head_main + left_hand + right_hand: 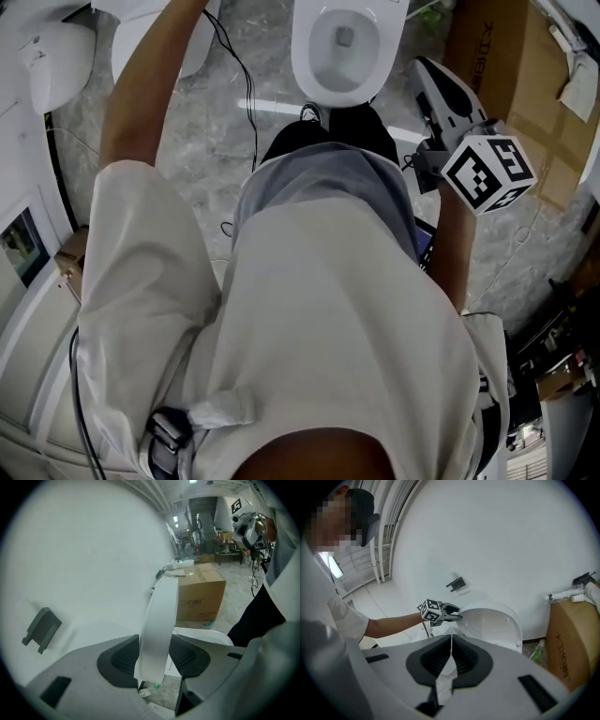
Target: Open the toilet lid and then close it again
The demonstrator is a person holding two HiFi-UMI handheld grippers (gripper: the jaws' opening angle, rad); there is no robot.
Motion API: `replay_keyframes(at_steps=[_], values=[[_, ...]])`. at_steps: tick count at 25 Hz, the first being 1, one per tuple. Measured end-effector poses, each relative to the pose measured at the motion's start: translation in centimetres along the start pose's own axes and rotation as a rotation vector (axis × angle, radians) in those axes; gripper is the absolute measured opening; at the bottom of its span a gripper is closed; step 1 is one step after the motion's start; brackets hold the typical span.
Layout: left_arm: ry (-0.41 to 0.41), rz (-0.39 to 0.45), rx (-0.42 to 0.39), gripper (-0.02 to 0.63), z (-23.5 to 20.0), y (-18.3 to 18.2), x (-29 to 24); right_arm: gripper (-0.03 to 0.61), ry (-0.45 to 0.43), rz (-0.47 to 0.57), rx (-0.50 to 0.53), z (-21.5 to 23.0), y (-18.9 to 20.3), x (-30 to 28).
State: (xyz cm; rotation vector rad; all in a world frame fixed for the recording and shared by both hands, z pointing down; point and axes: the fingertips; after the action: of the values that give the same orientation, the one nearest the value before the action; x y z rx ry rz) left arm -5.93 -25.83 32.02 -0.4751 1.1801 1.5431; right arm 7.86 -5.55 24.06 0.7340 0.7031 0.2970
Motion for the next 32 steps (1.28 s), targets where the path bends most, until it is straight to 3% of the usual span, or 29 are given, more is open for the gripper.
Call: replay_keyframes(at_steps=[17,32], values=[[0.055,-0.033,-0.024,0.196,6.4,2.3,1.1,0.012,0.045,0.010,-0.023,-2.6,4.4,2.5],[0.007,-0.021,-0.025,0.199,10.1,3.5,1.1,0.012,0.062,-0.009,0.002,-4.1,5.6,2.6]])
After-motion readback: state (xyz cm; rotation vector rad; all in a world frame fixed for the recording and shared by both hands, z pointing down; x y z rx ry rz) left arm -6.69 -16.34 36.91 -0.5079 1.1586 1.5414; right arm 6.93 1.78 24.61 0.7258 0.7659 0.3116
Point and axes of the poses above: the fingertips, and each gripper's own axes: x backward along the fingers, z to its right, y out of its underside, and after that the axes turned 8 degrees about -z, right-handed
